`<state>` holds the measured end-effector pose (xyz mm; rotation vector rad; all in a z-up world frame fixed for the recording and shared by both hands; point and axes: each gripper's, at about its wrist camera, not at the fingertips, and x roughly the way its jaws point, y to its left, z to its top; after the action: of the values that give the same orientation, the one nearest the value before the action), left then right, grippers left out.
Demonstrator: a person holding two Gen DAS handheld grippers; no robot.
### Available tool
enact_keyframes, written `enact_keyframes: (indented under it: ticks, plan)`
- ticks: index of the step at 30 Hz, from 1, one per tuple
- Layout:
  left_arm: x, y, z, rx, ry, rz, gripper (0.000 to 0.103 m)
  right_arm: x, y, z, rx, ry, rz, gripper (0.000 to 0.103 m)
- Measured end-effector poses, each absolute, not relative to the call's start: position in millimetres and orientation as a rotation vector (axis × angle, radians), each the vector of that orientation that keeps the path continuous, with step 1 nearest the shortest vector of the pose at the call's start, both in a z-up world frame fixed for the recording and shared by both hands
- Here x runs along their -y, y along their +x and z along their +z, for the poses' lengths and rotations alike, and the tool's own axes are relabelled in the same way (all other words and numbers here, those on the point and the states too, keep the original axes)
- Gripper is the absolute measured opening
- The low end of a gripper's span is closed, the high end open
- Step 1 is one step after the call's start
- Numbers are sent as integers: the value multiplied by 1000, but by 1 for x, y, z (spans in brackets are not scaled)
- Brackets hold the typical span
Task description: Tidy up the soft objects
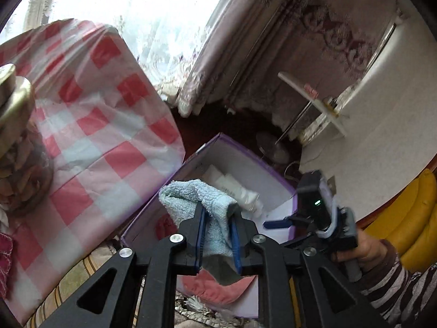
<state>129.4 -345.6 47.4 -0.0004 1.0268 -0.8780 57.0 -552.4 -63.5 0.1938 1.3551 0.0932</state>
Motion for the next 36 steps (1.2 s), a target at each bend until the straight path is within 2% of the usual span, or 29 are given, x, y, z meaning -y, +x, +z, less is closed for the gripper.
enact_keyframes:
  ticks: [1, 2, 3, 5, 9, 14, 16, 18, 21, 27, 36]
  plan:
    - [351, 133, 36, -1063, 55, -818, 36, 557, 55, -63, -1350, 201, 95, 72]
    - [352, 135, 26, -1094, 91, -767, 51, 559, 54, -63, -1347, 208, 100, 72]
    - [351, 137, 19, -1121, 98, -734, 55, 559, 57, -62, -1345, 211, 105, 72]
    - [340, 143, 13, -1153, 45, -696, 55, 560, 57, -60, -1337, 214, 114, 72]
    - [322, 144, 24, -1108, -9, -662, 64, 553, 68, -60, -1320, 203, 137, 72]
    - [295, 139, 27, -1099, -124, -634, 65, 525, 93, -63, -1309, 161, 211, 71]
    - [283, 139, 28, -1081, -163, -612, 65, 509, 104, -71, -1333, 145, 259, 63]
    - [266, 138, 33, -1051, -197, -582, 65, 492, 117, -90, -1400, 131, 303, 44]
    - [237, 136, 39, -1000, -236, -522, 65, 472, 135, -118, -1478, 100, 312, 33]
    - [194, 141, 33, -986, -351, -451, 65, 447, 156, -143, -1549, 155, 360, 32]
    - [193, 148, 25, -984, -380, -495, 65, 470, 162, -158, -1505, 627, 288, 35]
